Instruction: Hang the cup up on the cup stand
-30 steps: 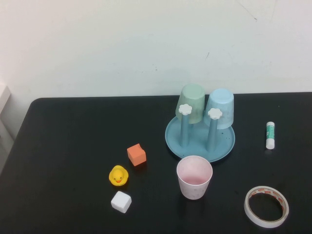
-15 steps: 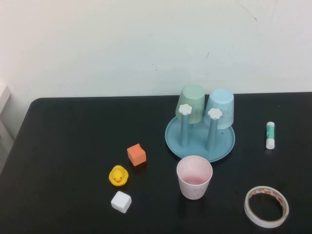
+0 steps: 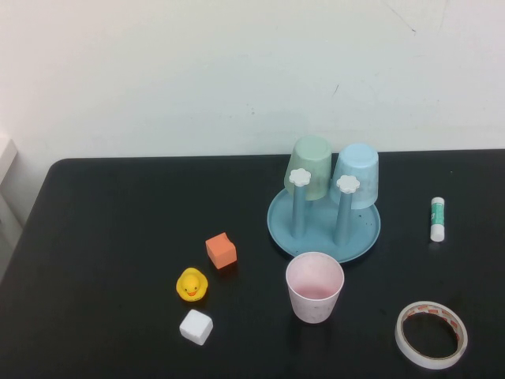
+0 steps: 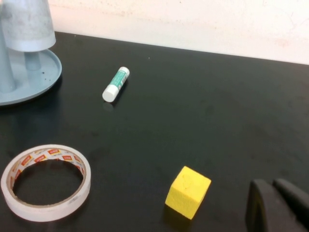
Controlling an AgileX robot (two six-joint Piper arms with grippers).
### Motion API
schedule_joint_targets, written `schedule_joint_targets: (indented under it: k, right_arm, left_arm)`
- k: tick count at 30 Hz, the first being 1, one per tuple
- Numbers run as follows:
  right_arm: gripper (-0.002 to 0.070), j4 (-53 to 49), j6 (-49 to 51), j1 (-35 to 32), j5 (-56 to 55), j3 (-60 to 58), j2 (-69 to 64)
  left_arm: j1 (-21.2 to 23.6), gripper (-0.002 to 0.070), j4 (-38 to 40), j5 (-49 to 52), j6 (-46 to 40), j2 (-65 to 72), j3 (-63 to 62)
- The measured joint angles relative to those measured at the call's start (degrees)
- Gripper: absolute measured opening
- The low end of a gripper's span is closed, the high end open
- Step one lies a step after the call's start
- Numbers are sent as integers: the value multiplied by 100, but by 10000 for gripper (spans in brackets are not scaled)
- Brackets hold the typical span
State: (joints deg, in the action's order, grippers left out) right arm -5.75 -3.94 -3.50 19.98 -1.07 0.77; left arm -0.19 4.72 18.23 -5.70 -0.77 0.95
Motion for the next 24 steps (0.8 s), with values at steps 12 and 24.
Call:
schedule_joint_targets:
  k: [12, 24]
  right_arm:
    - [-1, -4, 0, 0, -1448, -52, 0]
    - [-1, -34, 83, 0, -4414, -52, 0]
  left_arm:
    - [0, -1, 4, -1297, 0, 0, 10]
    - [0, -1, 61, -4121, 76, 0, 10]
